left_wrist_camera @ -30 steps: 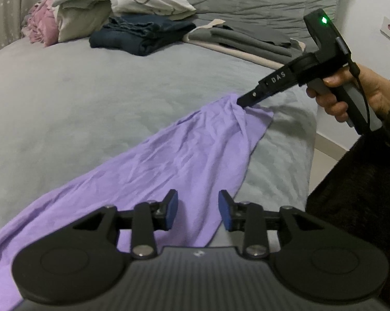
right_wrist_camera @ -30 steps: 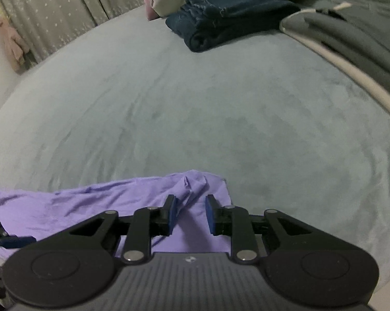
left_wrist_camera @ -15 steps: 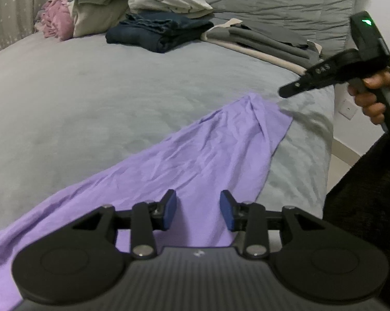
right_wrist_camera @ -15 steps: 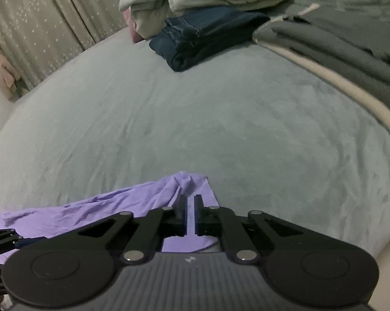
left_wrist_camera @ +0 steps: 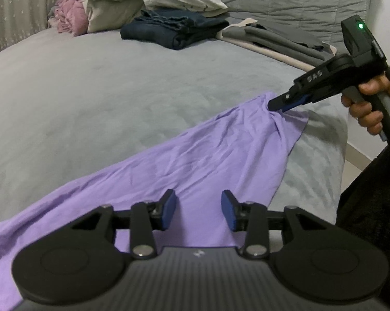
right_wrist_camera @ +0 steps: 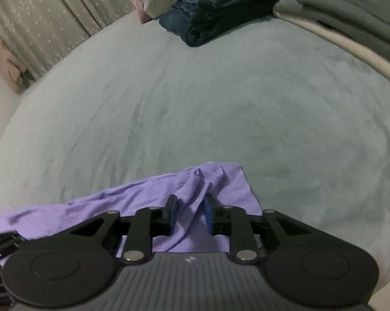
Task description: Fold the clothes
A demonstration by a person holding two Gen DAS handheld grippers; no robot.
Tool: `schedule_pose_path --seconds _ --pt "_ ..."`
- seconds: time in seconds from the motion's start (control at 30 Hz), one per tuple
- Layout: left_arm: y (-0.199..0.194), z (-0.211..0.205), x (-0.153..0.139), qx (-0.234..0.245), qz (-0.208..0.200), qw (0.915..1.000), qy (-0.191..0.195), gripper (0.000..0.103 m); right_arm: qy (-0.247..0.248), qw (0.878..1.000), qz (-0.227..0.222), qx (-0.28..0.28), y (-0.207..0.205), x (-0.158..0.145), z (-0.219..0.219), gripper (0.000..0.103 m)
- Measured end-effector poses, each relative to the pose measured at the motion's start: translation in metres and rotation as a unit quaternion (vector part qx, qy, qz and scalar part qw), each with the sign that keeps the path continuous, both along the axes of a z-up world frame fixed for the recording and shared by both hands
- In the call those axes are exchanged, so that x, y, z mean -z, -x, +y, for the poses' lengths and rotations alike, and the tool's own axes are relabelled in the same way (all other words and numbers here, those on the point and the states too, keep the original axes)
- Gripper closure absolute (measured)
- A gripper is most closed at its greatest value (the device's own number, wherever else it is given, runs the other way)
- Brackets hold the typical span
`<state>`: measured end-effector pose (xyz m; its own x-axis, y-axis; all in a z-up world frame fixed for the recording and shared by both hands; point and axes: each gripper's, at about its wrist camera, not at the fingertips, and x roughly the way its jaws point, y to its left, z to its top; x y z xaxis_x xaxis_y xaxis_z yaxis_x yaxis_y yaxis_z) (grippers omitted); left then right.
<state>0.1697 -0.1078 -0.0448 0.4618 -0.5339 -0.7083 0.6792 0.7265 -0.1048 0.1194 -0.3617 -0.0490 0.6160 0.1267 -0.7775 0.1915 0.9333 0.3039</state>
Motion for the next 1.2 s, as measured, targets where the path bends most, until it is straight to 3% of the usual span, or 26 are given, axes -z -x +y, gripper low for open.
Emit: schedule_pose_path --seconds 0.33,0.53,0.9,1.2 --pt "0.001 0.001 -0.002 0.001 -0.001 1.0000 -0.006 0.056 0.027 0.999 -0.015 0.034 0.031 -0.022 -0.005 0.100" --pt "0.001 0.003 -0.003 -0.006 -0.002 1.0000 -0.005 0.055 0.057 0.996 0.020 0.063 0.050 -0.016 -0.010 0.101" --pt "0.000 0.005 -0.004 -0.018 -0.004 0.9998 0.002 0.053 -0.039 0.996 -0.033 0.079 0.057 -0.015 -0.032 0.078" --pt "-0.001 0.005 -0.003 -0.013 0.000 0.9999 -0.001 0.053 -0.036 0.997 -0.027 0.070 0.026 -0.002 -0.020 0.079"
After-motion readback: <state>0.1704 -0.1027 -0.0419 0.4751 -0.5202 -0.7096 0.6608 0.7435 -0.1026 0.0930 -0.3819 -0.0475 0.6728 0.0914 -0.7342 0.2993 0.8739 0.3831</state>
